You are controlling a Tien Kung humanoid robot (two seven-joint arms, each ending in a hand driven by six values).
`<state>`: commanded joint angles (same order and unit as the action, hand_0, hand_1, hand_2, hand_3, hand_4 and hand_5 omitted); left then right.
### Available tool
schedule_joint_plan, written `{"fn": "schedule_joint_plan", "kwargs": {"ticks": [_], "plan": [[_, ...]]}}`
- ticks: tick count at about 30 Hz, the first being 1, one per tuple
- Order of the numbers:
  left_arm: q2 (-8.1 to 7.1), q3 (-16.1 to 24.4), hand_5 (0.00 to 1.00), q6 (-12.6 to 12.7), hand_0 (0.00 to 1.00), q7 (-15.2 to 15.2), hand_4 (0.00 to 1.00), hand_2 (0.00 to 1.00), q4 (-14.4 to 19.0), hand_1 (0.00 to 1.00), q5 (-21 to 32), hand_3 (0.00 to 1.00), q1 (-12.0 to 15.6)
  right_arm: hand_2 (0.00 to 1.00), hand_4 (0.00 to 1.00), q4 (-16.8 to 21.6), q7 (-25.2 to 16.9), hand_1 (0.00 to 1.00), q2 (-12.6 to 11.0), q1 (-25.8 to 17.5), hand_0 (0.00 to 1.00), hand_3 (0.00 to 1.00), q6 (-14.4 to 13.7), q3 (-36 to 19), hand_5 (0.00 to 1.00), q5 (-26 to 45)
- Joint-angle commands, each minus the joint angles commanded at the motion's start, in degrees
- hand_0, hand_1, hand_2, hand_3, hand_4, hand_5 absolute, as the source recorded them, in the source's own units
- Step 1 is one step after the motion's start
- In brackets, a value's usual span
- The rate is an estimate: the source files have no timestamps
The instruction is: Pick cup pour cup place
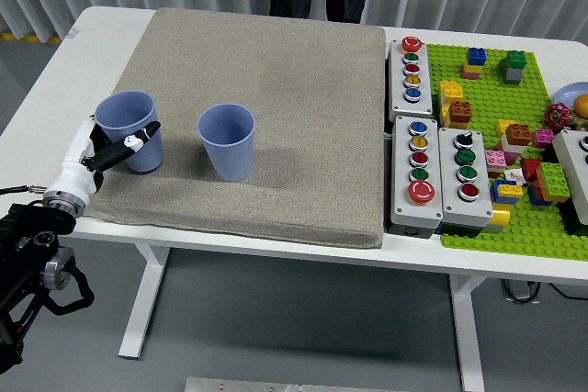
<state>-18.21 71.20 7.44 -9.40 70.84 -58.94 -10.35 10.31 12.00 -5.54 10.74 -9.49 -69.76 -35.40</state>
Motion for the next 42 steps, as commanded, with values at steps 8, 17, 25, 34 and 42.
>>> {"fn": "schedule_joint_plan", "kwargs": {"ticks": [8,17,25,34,42], "plan": [[-1.94,1.08,0.231,2.03,0.718,2.03,0.858,0.577,7.86,0.595,-10.98,0.514,-0.59,0.716,0.307,0.00,0.02,0.679,-0.11,-0.38,0.720,0.685,-0.06,-0.19,0.334,-0.36],[-5.16,-1.44,0.229,2.50,0.715,5.15,0.857,0.581,10.45,0.592,-20.15,0.514,-3.58,0.716,0.308,0.00,-0.06,0.679,-0.23,-0.59,0.720,0.685,-0.14,0.05,0.334,-0.09],[-8.34,-4.79,0.223,2.63,0.710,7.40,0.854,0.587,11.39,0.588,-27.86,0.513,-7.52,0.717,0.307,0.00,-0.22,0.679,-0.40,-0.33,0.720,0.685,-0.22,0.44,0.330,0.53],[-9.35,-5.61,0.217,3.30,0.703,8.63,0.849,0.587,11.69,0.588,-37.21,0.511,-9.26,0.717,0.308,0.00,-0.37,0.679,-0.49,-0.06,0.720,0.685,-0.30,0.65,0.328,0.99],[-9.71,-6.51,0.198,2.54,0.702,10.15,0.837,0.587,12.60,0.587,-45.82,0.511,-9.63,0.717,0.308,0.00,-0.40,0.679,-0.53,0.14,0.720,0.685,-0.35,0.55,0.329,0.98]]}}
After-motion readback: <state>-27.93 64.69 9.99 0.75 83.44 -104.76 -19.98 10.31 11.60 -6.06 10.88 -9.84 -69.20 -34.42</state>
